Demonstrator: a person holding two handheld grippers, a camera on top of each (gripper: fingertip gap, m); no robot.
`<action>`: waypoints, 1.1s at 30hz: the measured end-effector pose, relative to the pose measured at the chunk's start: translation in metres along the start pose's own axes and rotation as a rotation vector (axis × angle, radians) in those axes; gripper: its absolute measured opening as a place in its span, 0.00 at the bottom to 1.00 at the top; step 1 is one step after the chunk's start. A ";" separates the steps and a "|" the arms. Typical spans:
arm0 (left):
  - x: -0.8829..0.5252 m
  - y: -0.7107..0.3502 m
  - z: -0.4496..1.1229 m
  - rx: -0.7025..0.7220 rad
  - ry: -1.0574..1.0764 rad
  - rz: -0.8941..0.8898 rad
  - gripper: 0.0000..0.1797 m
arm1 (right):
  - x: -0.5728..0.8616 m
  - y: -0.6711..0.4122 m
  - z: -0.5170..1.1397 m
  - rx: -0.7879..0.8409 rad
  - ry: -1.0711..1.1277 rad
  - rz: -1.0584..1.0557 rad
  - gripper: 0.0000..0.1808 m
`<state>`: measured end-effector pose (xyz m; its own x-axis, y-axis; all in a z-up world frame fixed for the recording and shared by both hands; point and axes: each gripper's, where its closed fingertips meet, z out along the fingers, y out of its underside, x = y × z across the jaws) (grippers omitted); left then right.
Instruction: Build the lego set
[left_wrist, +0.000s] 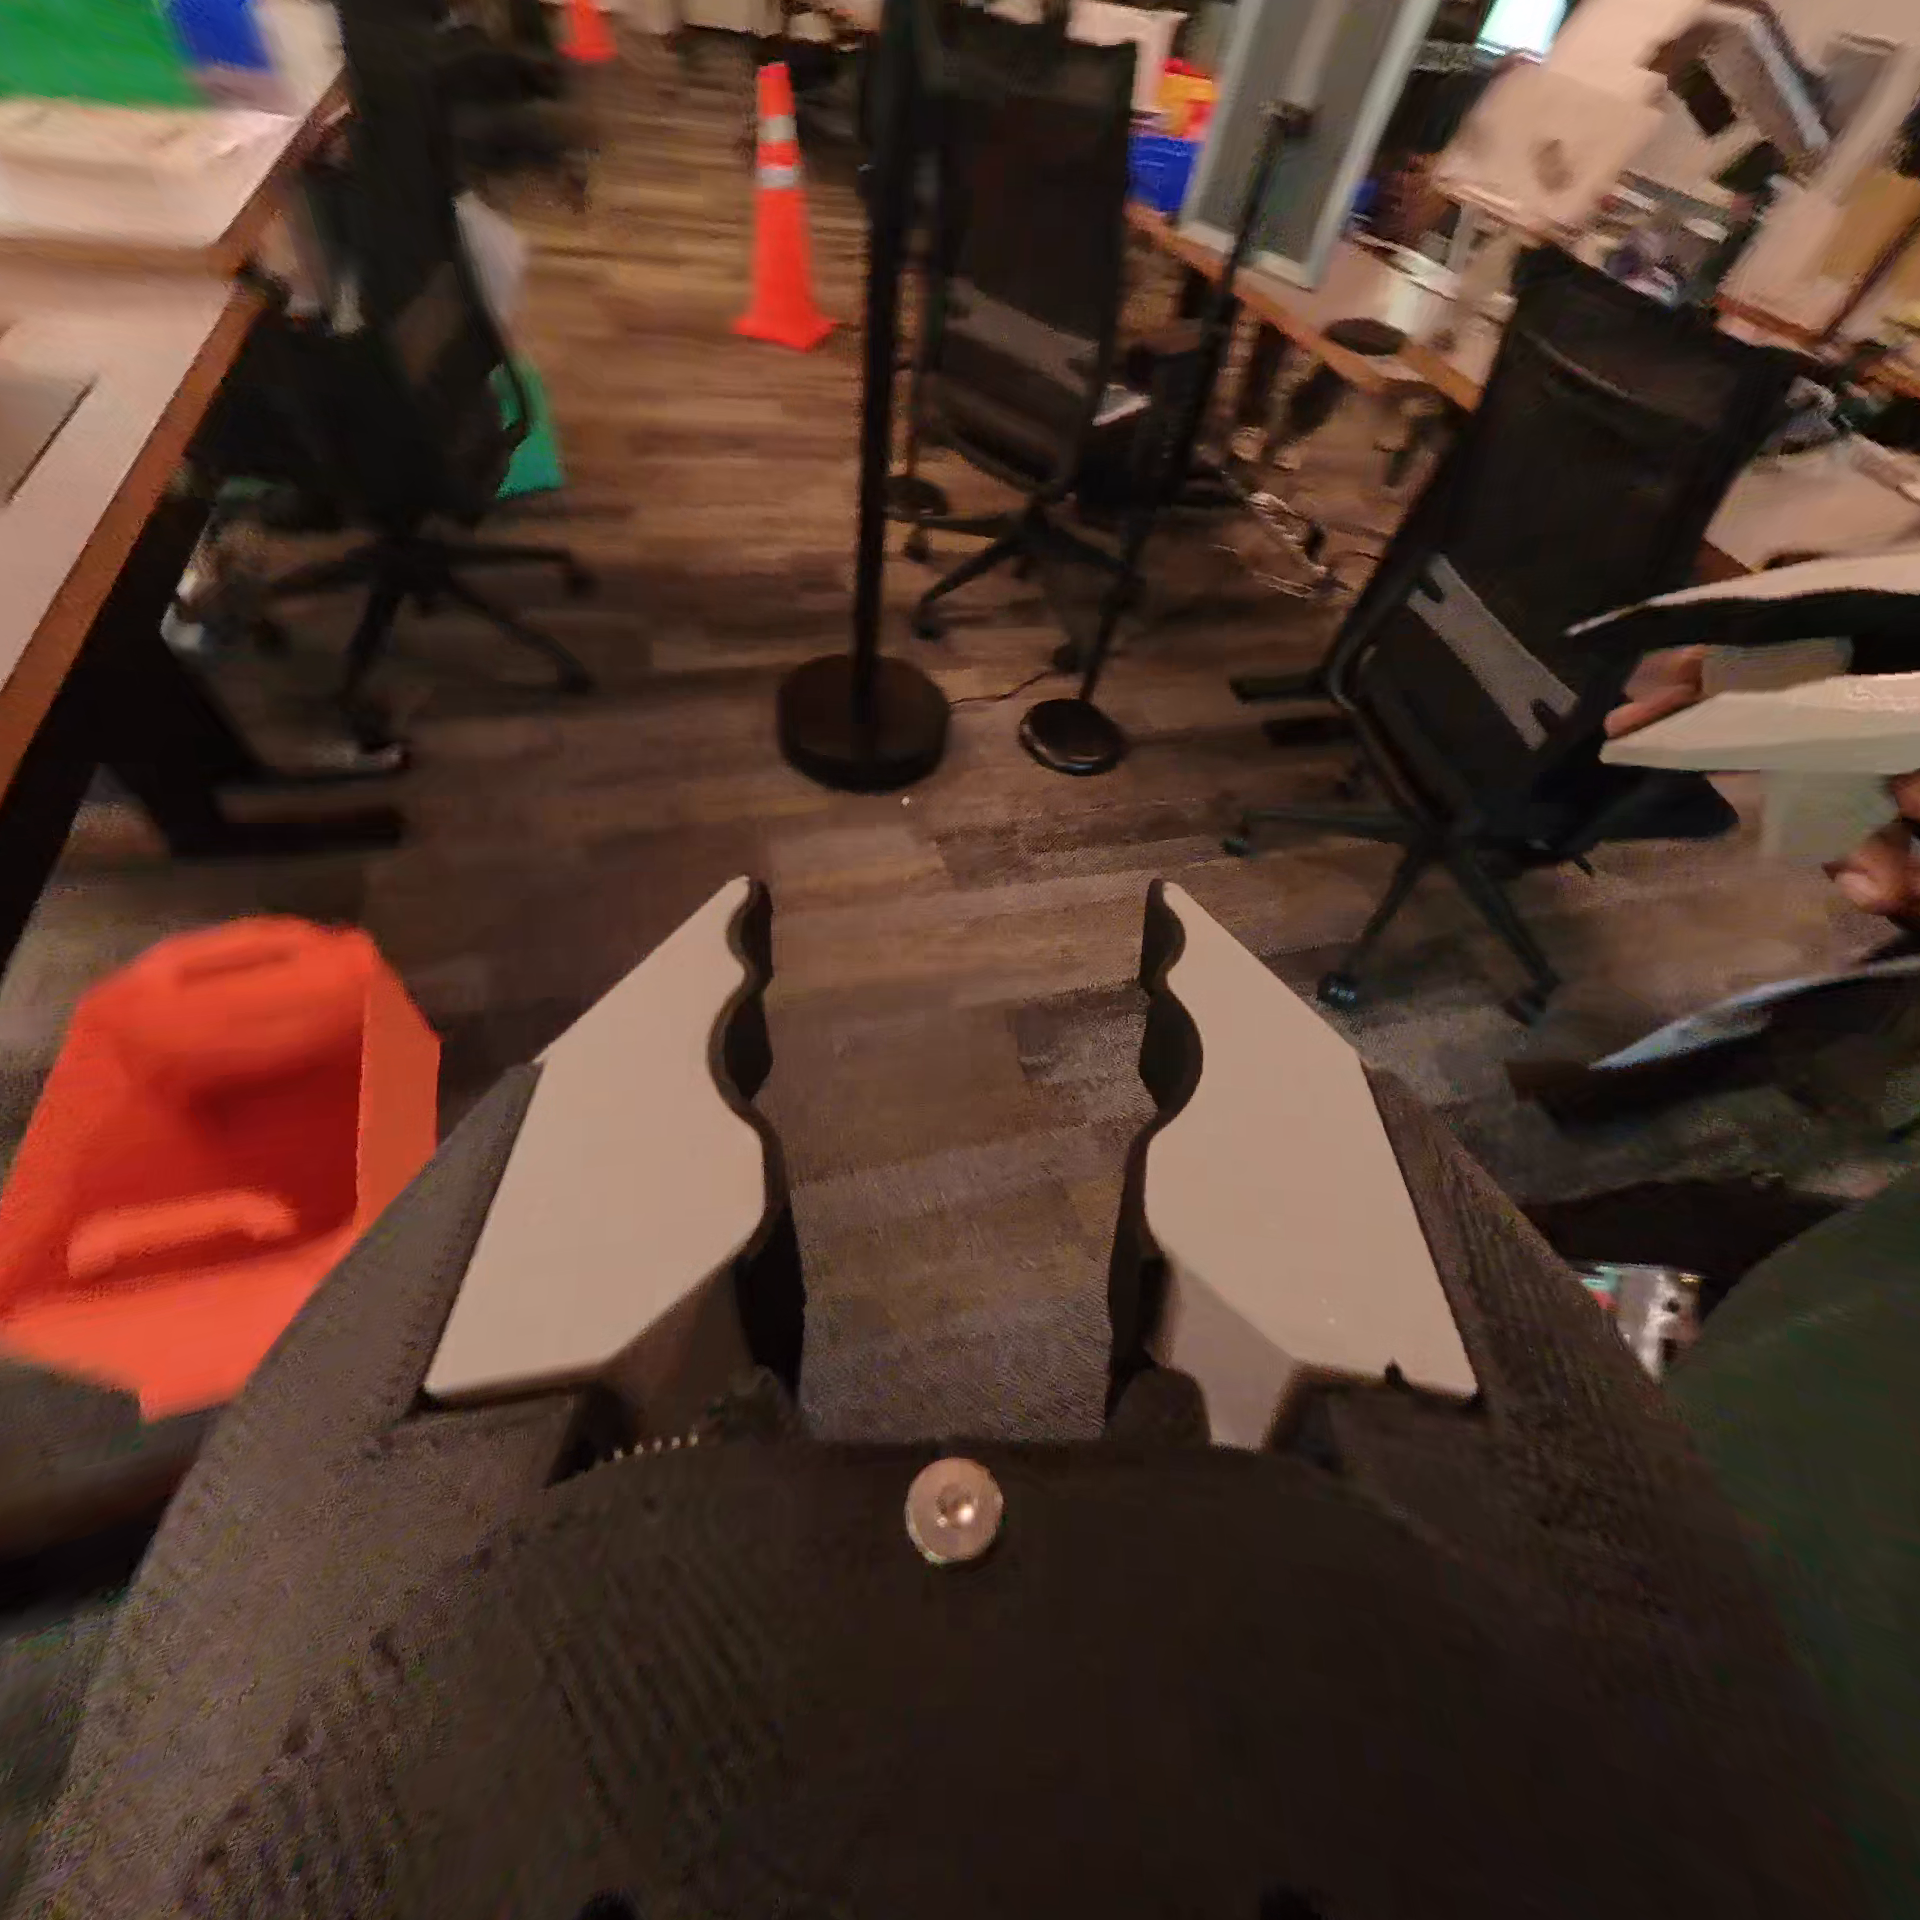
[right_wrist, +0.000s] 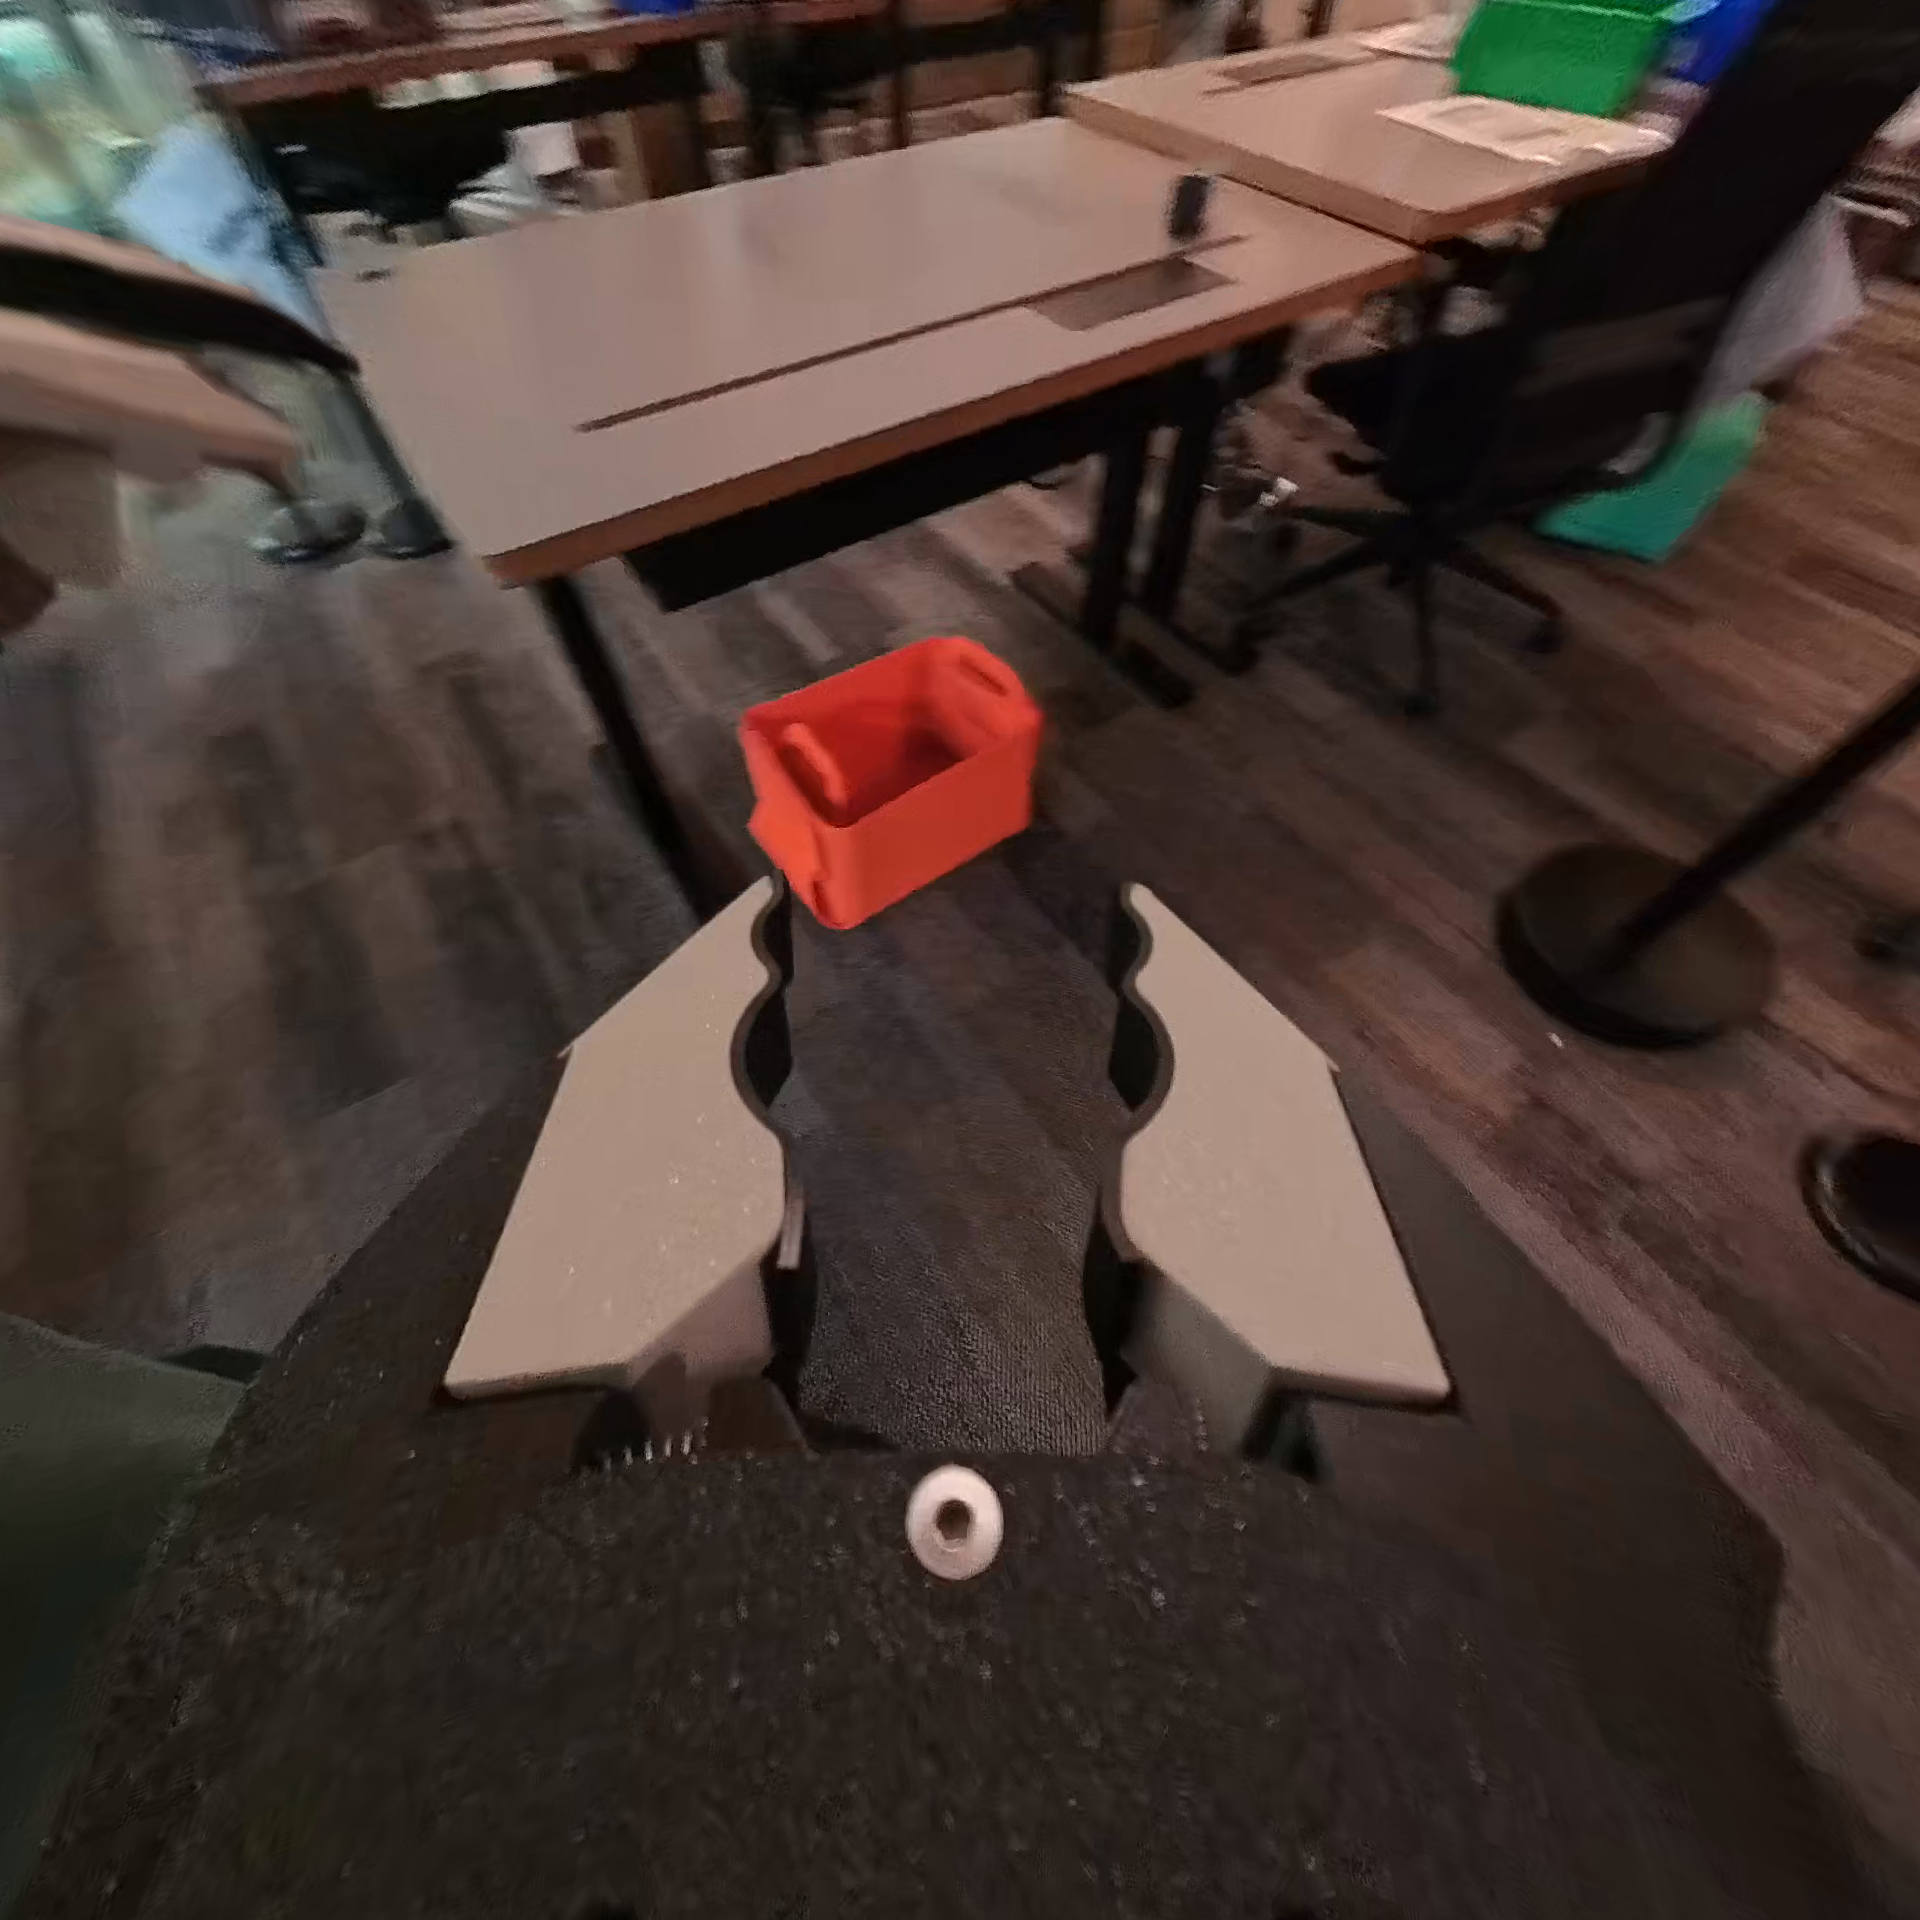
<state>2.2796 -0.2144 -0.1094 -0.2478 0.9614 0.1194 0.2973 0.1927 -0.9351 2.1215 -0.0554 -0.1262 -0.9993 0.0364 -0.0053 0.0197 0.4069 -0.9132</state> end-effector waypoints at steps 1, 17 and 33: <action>-0.010 -0.020 0.027 -0.002 0.040 0.052 0.39 | 0.019 0.003 0.003 -0.011 0.043 0.033 0.33; 0.018 -0.207 0.472 0.083 0.280 0.086 0.35 | 0.433 -0.052 0.117 0.103 0.297 0.171 0.33; -0.032 -0.297 0.815 -0.065 0.716 0.212 0.32 | 0.713 -0.104 0.208 0.182 0.743 0.464 0.33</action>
<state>1.4476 -0.4621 -0.1077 0.4751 0.8675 0.1476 0.3313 -0.0209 -0.9433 1.4007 -0.2619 -0.1197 -0.6125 0.7690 -0.1829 0.3484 0.0549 -0.9357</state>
